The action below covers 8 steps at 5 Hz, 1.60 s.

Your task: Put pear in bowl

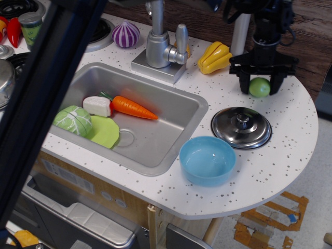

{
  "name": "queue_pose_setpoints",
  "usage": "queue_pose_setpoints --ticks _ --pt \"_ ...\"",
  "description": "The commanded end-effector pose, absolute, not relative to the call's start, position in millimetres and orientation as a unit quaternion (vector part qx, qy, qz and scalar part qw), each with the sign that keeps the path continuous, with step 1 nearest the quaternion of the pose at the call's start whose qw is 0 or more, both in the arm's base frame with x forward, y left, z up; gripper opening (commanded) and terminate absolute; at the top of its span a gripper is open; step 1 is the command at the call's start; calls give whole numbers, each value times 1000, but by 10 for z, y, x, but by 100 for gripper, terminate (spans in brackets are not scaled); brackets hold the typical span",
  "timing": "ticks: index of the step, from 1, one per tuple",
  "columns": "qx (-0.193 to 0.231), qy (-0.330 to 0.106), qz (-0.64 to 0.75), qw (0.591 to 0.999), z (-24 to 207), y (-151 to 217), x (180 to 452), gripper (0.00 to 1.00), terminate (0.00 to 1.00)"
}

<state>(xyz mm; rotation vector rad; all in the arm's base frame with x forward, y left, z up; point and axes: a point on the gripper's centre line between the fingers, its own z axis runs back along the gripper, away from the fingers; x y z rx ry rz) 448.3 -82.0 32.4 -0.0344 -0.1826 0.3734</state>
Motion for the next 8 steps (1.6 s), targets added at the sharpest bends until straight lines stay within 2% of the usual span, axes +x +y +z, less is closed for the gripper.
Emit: queue_pose_setpoints --ticks 1,2,3,5,6,8 --pt "-1 -134 236 962 1167 -800 3984 0 0" --pt "-4 -118 252 960 1031 -757 3494 0 0" --pt "-16 -111 247 963 828 -692 3226 0 0" --pt "-42 -114 235 964 626 -754 2990 0 0" --pt "-48 -117 213 969 666 -744 2908 100 0" --pt "-48 -117 213 969 666 -744 2908 100 0"
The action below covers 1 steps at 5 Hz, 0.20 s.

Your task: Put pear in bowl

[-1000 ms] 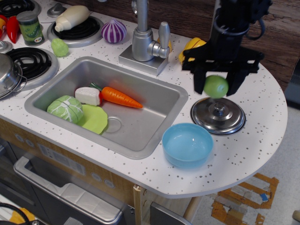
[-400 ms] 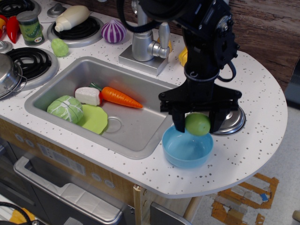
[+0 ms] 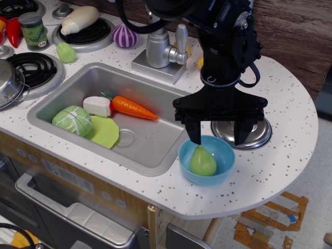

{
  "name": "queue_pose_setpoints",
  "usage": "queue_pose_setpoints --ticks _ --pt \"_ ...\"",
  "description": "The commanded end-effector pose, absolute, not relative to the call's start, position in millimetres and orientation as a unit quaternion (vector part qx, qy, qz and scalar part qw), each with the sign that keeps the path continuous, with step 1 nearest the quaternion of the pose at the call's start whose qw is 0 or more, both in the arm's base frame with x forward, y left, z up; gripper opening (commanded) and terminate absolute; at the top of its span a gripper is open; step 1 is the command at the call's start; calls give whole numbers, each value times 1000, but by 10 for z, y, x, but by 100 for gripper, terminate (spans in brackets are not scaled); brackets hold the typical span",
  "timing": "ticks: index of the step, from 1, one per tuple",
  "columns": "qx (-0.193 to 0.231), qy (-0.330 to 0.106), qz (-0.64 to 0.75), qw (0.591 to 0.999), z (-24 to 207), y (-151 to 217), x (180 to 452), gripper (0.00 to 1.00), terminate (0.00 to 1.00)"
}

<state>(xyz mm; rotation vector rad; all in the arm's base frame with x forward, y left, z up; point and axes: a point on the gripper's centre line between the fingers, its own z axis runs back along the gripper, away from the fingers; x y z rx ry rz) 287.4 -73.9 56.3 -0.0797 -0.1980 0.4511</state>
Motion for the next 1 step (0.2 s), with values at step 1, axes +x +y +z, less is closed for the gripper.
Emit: queue_pose_setpoints --ticks 1 --pt "-48 -117 213 969 666 -744 2908 100 100"
